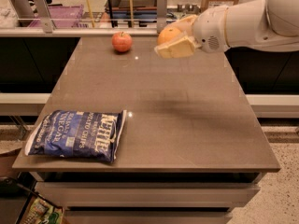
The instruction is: Move orange near apple
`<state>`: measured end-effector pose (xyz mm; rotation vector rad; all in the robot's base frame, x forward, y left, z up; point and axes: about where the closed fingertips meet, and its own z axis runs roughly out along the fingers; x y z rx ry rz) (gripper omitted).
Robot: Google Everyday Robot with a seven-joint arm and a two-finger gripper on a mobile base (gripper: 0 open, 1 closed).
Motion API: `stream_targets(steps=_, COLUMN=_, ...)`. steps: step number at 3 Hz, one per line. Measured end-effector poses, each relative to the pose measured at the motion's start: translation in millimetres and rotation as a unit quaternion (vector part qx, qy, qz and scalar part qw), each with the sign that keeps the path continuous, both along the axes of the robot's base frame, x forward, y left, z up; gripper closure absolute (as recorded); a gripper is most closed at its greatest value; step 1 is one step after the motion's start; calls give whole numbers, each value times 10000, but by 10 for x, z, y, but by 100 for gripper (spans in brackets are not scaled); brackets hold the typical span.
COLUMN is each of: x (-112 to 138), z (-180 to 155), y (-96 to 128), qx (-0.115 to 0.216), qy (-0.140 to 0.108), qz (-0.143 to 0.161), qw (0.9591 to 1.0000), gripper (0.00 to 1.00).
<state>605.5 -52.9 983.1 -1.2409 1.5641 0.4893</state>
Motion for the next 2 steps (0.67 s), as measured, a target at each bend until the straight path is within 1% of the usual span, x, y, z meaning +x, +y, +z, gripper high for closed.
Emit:
stream_targets(steps=1, x=318, z=47, y=-18, qx=-45, qy=-156, qz=-339, qw=9993, gripper=100)
stream_targets(steps=2, x=633, z=9, y=-3, qx=-58, qy=-308, qz=-726, qw=9969, gripper=100)
